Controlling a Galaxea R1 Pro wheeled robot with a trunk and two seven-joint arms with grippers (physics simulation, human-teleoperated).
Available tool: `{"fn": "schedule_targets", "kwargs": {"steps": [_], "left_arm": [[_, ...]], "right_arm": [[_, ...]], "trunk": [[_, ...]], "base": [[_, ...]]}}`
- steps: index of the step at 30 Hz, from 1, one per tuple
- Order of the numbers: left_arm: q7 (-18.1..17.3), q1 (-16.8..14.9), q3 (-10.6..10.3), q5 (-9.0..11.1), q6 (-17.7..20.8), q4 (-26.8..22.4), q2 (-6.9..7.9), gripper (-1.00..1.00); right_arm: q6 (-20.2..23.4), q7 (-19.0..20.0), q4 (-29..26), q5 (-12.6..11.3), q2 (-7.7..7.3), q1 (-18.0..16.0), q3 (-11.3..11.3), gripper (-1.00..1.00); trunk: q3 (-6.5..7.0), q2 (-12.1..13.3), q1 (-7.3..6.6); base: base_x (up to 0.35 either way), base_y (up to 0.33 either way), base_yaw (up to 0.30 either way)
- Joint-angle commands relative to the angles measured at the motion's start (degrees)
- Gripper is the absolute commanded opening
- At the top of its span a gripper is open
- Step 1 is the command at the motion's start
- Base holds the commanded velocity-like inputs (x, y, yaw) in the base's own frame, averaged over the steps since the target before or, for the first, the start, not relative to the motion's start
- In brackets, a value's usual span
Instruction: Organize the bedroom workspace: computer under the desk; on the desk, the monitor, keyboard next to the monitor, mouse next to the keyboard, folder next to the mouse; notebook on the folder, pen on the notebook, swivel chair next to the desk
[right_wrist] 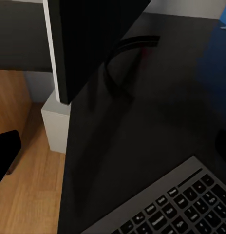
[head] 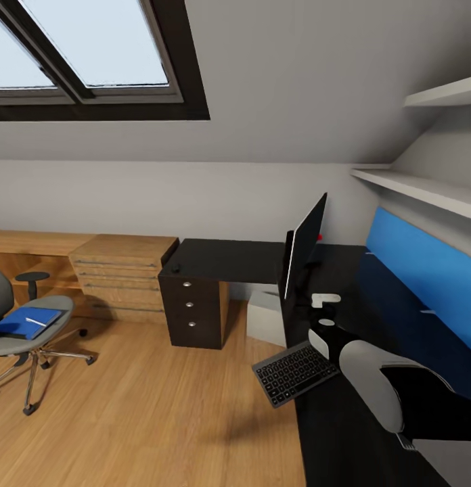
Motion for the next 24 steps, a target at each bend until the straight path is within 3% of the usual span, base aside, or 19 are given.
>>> {"fn": "schedule_targets", "kwargs": {"steps": [1,24], "left_arm": [[0.37,-0.03,-0.38,0.15,-0.17,-0.04,0.03,1.00],[0.36,-0.04,-0.38,0.15,-0.22,-0.12,0.06,1.00]], "right_arm": [[-0.19,-0.23,0.09,0.21,0.00,-0.03,-0.03,1.00],[-0.47,-0.09,0.39,0.03,-0.52,0.67,-0.01,1.00]], "trunk": [[-0.14,-0.08,0.01],[-2.06,-0.08,0.01]], "base": [[0.005,0.000,0.000],[0.000,0.000,0.000]]}}
